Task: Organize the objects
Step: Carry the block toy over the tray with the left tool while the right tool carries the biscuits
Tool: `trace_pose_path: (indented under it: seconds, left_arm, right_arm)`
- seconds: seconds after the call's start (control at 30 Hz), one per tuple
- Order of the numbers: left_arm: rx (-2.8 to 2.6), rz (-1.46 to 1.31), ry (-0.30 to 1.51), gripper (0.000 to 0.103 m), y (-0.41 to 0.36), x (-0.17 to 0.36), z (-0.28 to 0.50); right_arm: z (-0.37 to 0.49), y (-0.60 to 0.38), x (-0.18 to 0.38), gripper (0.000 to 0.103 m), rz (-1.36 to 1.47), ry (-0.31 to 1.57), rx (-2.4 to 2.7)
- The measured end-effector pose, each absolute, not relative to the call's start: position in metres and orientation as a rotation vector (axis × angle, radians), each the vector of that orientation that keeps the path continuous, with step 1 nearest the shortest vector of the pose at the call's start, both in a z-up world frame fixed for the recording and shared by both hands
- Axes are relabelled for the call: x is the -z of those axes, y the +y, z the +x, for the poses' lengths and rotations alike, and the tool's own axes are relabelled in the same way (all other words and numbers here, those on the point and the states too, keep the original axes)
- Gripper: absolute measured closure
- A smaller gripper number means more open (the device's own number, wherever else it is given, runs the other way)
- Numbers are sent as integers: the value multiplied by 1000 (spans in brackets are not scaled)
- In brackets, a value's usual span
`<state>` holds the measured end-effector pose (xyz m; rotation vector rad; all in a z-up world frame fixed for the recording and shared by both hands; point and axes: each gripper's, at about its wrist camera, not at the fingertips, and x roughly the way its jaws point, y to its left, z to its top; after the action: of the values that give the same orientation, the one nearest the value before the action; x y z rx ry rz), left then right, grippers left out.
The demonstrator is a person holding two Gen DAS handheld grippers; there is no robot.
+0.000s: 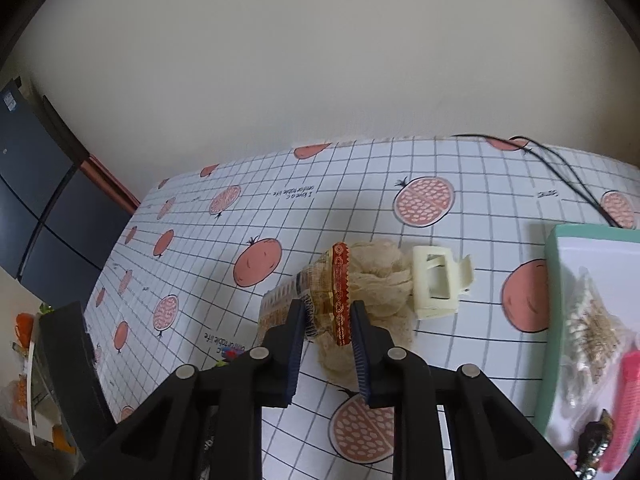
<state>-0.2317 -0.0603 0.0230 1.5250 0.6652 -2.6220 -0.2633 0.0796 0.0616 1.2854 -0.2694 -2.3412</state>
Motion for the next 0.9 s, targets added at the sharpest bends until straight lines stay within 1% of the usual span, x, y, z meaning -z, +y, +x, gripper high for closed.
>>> trace_pose_path:
  seconds: [0.37, 0.63, 0.9]
  left_arm:
    - [2645, 1500, 641, 56, -52, -37, -230]
    - [2730, 1482, 583, 56, -20, -58, -230]
    - [2816, 1485, 531, 56, 22, -76, -228]
  right_arm:
    - [-256, 129, -78, 79, 1261, -370, 2404]
    - [-250, 175, -85, 79, 1238, -437, 2464]
    - [-249, 227, -77, 79, 1249, -533, 2500]
